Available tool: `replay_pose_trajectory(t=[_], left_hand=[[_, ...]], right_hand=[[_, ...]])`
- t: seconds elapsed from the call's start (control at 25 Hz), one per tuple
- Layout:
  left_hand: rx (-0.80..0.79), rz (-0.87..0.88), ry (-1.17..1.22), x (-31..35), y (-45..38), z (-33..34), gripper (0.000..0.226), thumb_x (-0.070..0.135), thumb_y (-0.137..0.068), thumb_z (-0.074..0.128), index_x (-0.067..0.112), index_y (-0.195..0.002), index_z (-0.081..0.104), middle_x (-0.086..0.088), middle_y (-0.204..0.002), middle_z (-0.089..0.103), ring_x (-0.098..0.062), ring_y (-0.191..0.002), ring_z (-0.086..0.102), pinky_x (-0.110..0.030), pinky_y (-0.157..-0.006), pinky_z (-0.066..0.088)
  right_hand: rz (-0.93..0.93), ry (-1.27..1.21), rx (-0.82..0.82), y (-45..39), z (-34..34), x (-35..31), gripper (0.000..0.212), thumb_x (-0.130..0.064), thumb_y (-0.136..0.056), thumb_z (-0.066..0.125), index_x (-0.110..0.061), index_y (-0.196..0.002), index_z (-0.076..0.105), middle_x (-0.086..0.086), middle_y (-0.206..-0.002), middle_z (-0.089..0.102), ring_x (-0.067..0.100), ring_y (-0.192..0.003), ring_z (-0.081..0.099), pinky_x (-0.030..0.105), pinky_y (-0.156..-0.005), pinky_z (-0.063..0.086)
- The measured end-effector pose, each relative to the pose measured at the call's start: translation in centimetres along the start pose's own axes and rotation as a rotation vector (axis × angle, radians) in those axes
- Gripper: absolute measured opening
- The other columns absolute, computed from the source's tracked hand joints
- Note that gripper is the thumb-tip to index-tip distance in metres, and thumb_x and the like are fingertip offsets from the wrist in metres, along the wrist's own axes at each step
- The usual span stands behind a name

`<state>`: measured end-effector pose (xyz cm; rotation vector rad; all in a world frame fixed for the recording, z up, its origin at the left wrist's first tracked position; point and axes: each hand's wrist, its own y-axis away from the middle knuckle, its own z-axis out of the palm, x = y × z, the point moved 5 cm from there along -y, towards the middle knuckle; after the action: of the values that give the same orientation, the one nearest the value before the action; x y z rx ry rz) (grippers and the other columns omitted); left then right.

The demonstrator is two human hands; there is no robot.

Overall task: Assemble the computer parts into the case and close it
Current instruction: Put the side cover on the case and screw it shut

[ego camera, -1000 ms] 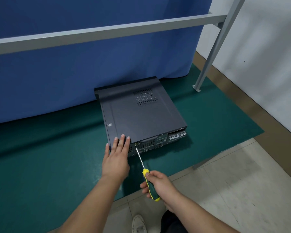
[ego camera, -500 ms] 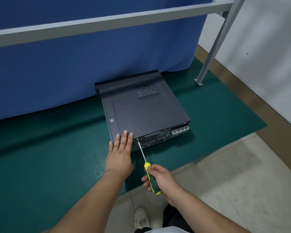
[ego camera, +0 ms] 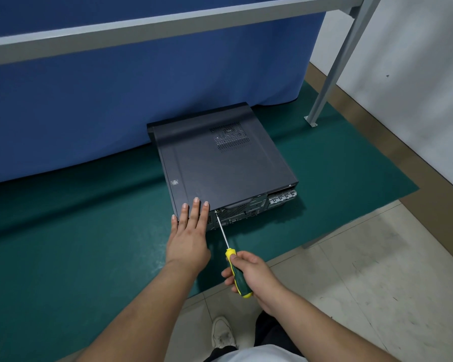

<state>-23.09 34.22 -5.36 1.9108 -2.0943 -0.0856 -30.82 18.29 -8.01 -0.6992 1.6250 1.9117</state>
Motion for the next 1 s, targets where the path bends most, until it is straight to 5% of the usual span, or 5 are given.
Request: replay_pose_trajectory(t=[0.52, 0.76, 1.0], left_hand=[[-0.009, -0.005, 0.003, -0.18, 0.02, 0.23, 0.108, 0.011, -0.09, 0.055, 0.028, -0.158, -0.026, 0.003, -0.164, -0.033, -0.026, -0.155, -0.024, -0.048, -0.127, -0.01], [-0.019, -0.006, 0.001, -0.3, 0.02, 0.18, 0.11, 0.008, -0.087, 0.054, 0.028, -0.158, -0.027, 0.003, -0.165, -0.032, -0.026, -0.155, -0.024, -0.047, -0.126, -0.01], [-0.022, -0.005, -0.006, -0.34, -0.04, 0.25, 0.111, 0.011, -0.088, 0.058, 0.028, -0.158, -0.027, 0.002, -0.166, -0.032, -0.027, -0.155, -0.023, -0.047, -0.126, -0.009]], right_hand=[[-0.005, -0.008, 0.012, 0.07, 0.2, 0.02, 0.023, -0.028, -0.106, 0.054, -0.012, -0.122, 0.06, 0.01, -0.088, 0.076, 0.019, -0.072, 0.068, 0.029, -0.06, 0.054], [0.077, -0.159, -0.003, 0.49, 0.56, -0.5, 0.027, -0.027, -0.105, 0.053, -0.007, -0.121, 0.061, 0.013, -0.085, 0.074, 0.015, -0.056, 0.057, 0.024, -0.047, 0.044], [0.173, -0.294, -0.044, 0.66, 0.8, 0.17, 0.03, -0.032, -0.085, 0.081, -0.01, -0.096, 0.064, 0.006, -0.074, 0.066, 0.013, -0.057, 0.059, 0.021, -0.044, 0.046]])
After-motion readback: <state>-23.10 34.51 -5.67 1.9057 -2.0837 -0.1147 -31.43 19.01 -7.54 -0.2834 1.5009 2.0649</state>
